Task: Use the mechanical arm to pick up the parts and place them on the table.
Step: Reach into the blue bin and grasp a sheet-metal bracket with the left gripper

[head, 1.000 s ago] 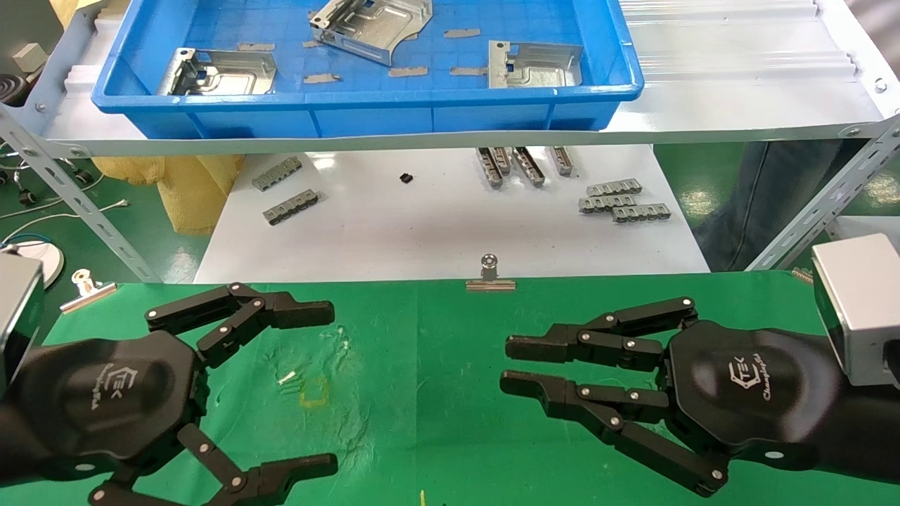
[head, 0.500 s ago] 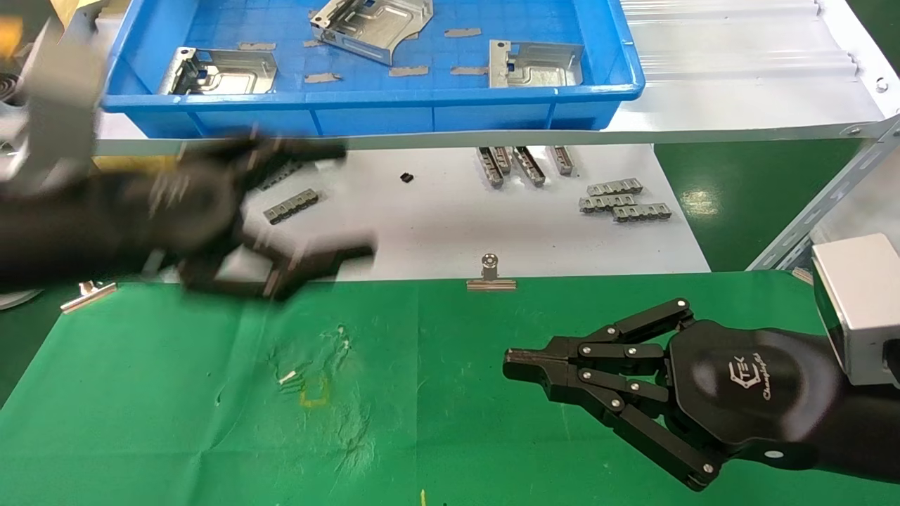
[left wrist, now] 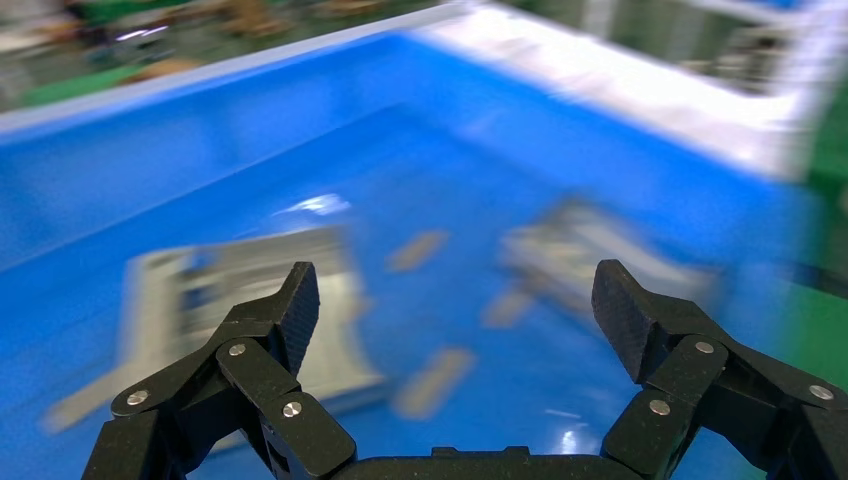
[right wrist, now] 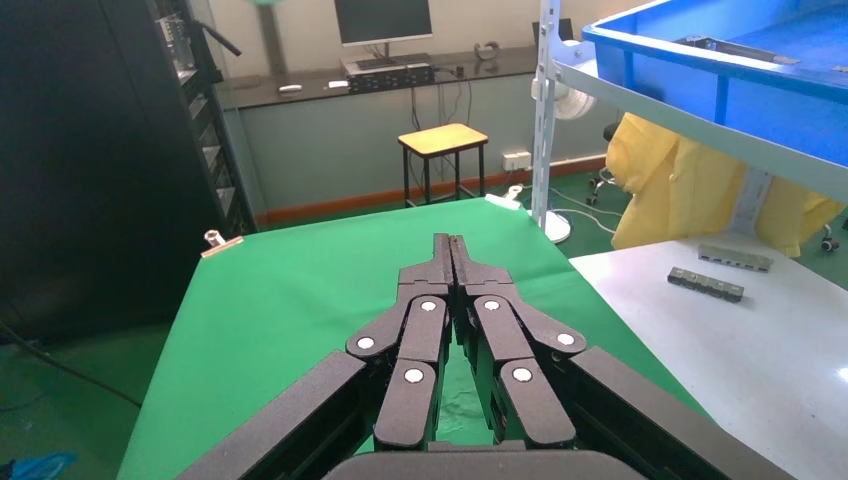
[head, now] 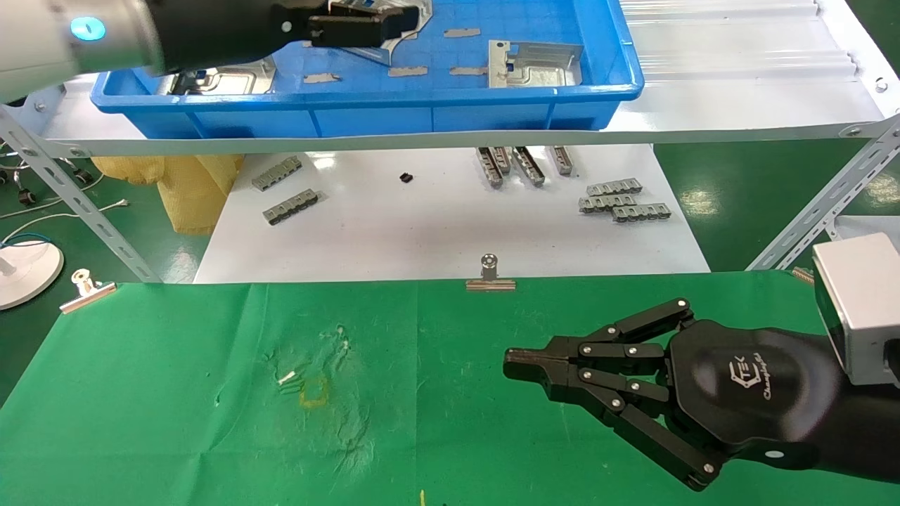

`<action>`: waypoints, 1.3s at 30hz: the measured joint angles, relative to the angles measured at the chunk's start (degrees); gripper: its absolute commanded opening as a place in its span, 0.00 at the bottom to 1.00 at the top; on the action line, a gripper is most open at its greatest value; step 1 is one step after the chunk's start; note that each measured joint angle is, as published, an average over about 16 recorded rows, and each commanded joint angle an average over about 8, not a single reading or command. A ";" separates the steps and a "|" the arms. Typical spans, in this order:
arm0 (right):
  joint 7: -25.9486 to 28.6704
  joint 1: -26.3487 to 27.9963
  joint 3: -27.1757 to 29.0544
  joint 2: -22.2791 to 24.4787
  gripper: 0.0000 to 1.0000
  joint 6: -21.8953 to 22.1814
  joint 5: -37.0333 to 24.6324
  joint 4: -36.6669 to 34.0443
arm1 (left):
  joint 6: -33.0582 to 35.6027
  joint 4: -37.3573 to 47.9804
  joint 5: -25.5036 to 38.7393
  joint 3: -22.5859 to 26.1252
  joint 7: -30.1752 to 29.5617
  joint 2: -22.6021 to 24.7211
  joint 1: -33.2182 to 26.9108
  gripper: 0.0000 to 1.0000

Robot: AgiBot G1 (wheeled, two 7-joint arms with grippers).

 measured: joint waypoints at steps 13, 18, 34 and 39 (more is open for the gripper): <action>0.00 0.00 0.00 0.00 0.00 0.00 0.00 0.00 | -20.35 14.88 4.12 1.81 3.15 9.18 -4.97 0.28; 0.00 0.00 0.00 0.00 0.00 0.00 0.00 0.00 | -22.28 15.55 5.04 2.84 1.94 9.82 -5.18 0.00; 0.00 0.00 -0.01 0.00 0.87 0.00 0.01 0.00 | -23.54 14.28 6.07 5.72 -5.12 9.99 -5.37 0.00; 0.00 0.00 -0.01 0.00 1.00 0.00 0.01 0.00 | -23.67 13.72 6.49 6.84 -6.75 10.01 -5.14 0.00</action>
